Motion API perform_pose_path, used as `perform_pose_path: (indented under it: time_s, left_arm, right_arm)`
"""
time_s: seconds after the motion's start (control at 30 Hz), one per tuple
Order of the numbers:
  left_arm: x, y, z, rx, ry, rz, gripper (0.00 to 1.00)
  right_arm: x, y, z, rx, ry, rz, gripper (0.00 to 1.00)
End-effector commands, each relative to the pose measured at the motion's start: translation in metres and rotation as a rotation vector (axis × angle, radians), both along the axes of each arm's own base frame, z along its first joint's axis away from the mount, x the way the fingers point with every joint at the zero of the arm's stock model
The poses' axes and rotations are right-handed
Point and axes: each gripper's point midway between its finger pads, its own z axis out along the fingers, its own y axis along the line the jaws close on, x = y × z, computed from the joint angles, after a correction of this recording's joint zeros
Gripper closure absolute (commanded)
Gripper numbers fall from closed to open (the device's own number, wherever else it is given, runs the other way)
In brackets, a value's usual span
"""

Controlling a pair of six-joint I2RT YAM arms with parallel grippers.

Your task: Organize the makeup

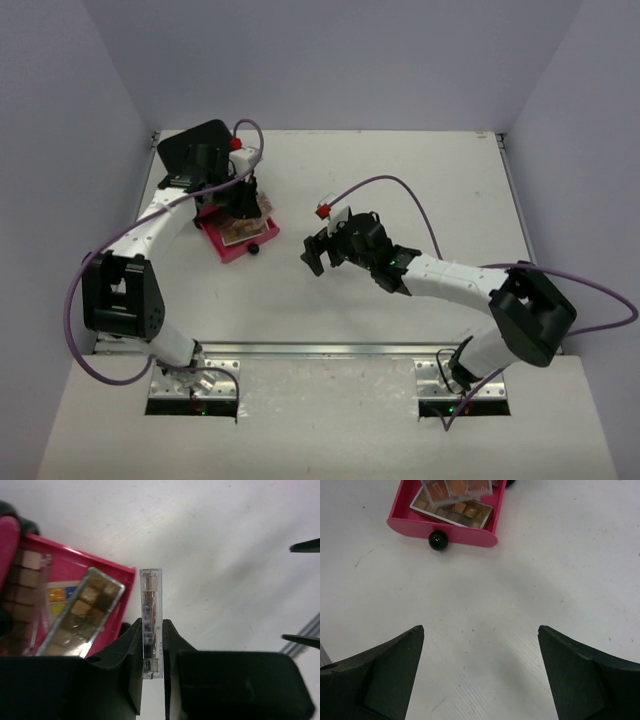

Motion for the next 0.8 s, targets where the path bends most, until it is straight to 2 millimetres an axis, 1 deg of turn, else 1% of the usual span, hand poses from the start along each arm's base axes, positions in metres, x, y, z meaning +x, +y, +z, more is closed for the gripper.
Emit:
perform_pose_path:
  time_s: [0.0, 0.03, 0.1, 0.13, 0.17, 0.27, 0.43, 0.53, 0.67, 0.77]
  left_arm:
    - [0.016, 0.038, -0.004, 0.051, -0.066, 0.023, 1.00]
    - [0.016, 0.044, -0.010, 0.044, -0.051, 0.016, 1.00]
    - [0.019, 0.050, -0.015, 0.046, -0.036, 0.012, 1.00]
    - [0.020, 0.054, -0.023, 0.053, -0.022, 0.011, 1.00]
    - [0.021, 0.057, -0.029, 0.060, -0.009, 0.009, 1.00]
    - [0.022, 0.062, -0.040, 0.090, -0.002, 0.004, 1.00]
    - [0.021, 0.062, -0.047, 0.094, 0.004, -0.012, 1.00]
    - [0.023, 0.065, -0.056, 0.112, 0.018, -0.017, 1.00]
    - [0.019, 0.063, -0.072, 0.104, 0.069, -0.046, 1.00]
    - [0.019, 0.064, -0.078, 0.106, 0.082, -0.048, 0.96]
  right_arm:
    - [-0.007, -0.001, 0.007, 0.056, 0.009, -0.001, 0.05]
    - [-0.008, -0.001, 0.005, 0.061, 0.018, -0.004, 0.05]
    - [-0.009, -0.002, 0.003, 0.061, 0.024, -0.005, 0.05]
    - [-0.010, -0.002, 0.002, 0.061, 0.030, -0.008, 0.05]
    - [-0.011, -0.003, -0.001, 0.057, 0.036, -0.010, 0.05]
    - [-0.014, -0.004, -0.002, 0.055, 0.046, -0.001, 0.05]
    - [-0.017, -0.002, -0.005, 0.058, 0.060, 0.013, 0.05]
    - [-0.019, -0.001, -0.007, 0.060, 0.075, 0.019, 0.05]
    - [-0.019, 0.001, -0.010, 0.053, 0.087, 0.027, 0.05]
    - [-0.019, 0.003, -0.009, 0.052, 0.086, 0.034, 0.05]
